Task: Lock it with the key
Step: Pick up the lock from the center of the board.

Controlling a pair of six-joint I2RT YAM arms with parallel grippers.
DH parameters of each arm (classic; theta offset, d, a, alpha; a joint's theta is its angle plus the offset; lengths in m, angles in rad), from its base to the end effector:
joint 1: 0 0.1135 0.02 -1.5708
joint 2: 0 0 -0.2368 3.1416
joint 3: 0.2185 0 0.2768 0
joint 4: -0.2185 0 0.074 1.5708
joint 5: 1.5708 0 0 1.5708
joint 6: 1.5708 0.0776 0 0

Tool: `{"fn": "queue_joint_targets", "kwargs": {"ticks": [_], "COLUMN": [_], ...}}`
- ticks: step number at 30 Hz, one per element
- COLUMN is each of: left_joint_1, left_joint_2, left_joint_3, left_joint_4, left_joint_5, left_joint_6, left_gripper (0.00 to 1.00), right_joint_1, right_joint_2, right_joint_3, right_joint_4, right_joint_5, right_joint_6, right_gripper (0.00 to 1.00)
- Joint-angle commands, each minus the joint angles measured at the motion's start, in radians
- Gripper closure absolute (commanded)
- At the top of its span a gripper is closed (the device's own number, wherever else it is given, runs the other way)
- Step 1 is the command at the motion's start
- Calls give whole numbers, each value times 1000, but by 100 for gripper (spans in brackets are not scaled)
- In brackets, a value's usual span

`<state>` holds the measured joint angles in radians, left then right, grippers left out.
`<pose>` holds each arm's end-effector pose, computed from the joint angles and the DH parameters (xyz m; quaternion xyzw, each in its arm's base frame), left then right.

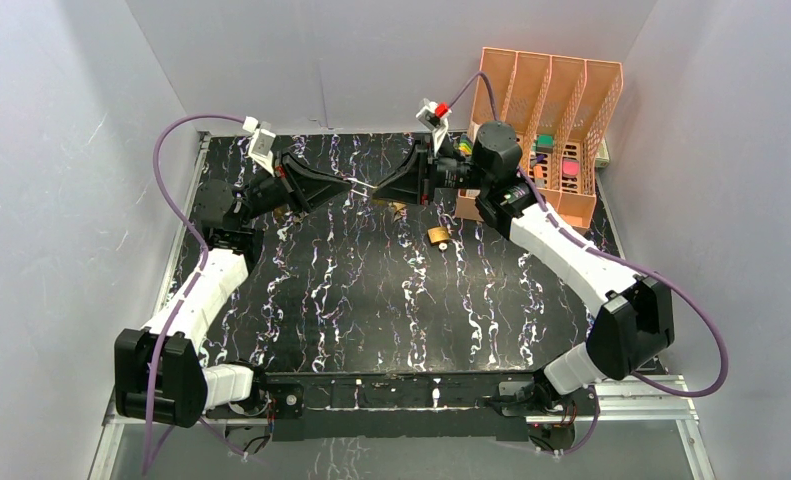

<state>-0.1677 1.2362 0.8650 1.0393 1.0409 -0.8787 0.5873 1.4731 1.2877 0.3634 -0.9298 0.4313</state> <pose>0.2892 -0.1169 0.3652 0.2878 0.5105 -0.5780 0.5679 0.2919 0.2690 0.3797 -0.3876 0.5448 0.5854 0.4585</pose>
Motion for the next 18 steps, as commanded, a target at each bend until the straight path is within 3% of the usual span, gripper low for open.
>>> {"fn": "queue_joint_targets", "kwargs": {"ticks": [1,16,17,18], "left_joint_1": [5,-9,-7,-4], "left_joint_2": [0,3,1,-1], "left_joint_3": [36,38,43,48], "left_joint_4": [54,60,57,53], "left_joint_5": [-38,-44,-39,-39], "left_joint_6": [41,31,33,34], "left_gripper": [100,100,96,85], "right_joint_1": [-7,-6,-7,-7], "right_joint_2": [-10,26,23,21], "right_joint_3": [82,83,86,89], "right_joint_4": [26,123,115,100], "right_joint_5": [-84,-70,-70,-69], "right_joint_6": [180,289,284,273], "right_gripper": [100,100,100,100]}}
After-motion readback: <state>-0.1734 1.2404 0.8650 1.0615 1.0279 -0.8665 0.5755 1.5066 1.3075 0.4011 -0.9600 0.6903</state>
